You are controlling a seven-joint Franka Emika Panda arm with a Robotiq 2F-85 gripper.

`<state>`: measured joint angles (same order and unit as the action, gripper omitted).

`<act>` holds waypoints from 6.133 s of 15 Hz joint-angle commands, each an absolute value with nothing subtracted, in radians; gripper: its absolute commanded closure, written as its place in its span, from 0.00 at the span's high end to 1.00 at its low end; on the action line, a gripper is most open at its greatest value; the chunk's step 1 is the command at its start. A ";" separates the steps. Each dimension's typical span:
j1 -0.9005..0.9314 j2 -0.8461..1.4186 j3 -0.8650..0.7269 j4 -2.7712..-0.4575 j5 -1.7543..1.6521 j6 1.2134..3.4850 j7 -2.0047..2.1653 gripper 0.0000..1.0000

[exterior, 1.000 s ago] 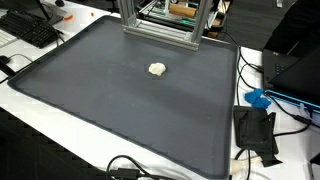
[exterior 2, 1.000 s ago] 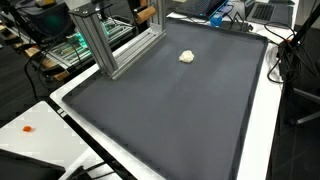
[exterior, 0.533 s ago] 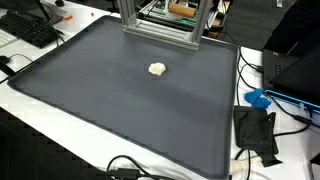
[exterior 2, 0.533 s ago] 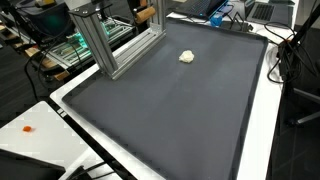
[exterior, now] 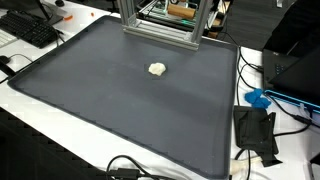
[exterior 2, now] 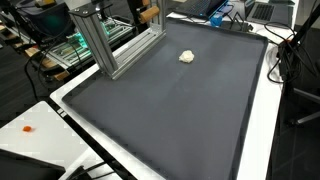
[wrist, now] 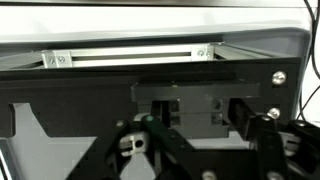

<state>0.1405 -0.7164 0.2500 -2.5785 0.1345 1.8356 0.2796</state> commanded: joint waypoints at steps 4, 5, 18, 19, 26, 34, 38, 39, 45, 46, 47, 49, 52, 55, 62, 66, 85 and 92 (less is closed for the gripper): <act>0.138 -0.705 0.251 -2.559 0.164 1.789 0.334 0.34; 0.139 -0.706 0.252 -2.559 0.167 1.792 0.338 0.34; 0.147 -0.753 0.223 -2.571 0.213 1.848 0.298 1.00; 0.148 -0.758 0.220 -2.577 0.213 1.859 0.290 1.00; 0.145 -0.776 0.219 -2.622 0.202 1.939 0.276 1.00; 0.142 -0.798 0.205 -2.654 0.182 1.973 0.246 1.00; 0.141 -0.808 0.199 -2.667 0.174 1.971 0.228 1.00; 0.143 -0.809 0.198 -2.668 0.174 1.966 0.222 1.00; 0.145 -0.823 0.194 -2.685 0.171 1.958 0.192 1.00; 0.146 -0.826 0.194 -2.686 0.172 1.959 0.189 1.00; 0.147 -0.830 0.194 -2.688 0.171 1.958 0.186 1.00; 0.148 -0.835 0.194 -2.690 0.171 1.956 0.179 0.99; 0.149 -0.844 0.195 -2.697 0.169 1.952 0.172 0.86; 0.151 -0.850 0.198 -2.702 0.169 1.953 0.165 0.82; 0.151 -0.853 0.201 -2.701 0.159 1.947 0.157 0.84; 0.155 -0.851 0.202 -2.702 0.149 1.939 0.148 0.85; 0.159 -0.848 0.210 -2.688 0.134 1.908 0.154 0.58; 0.156 -0.853 0.221 -2.683 0.134 1.908 0.182 0.22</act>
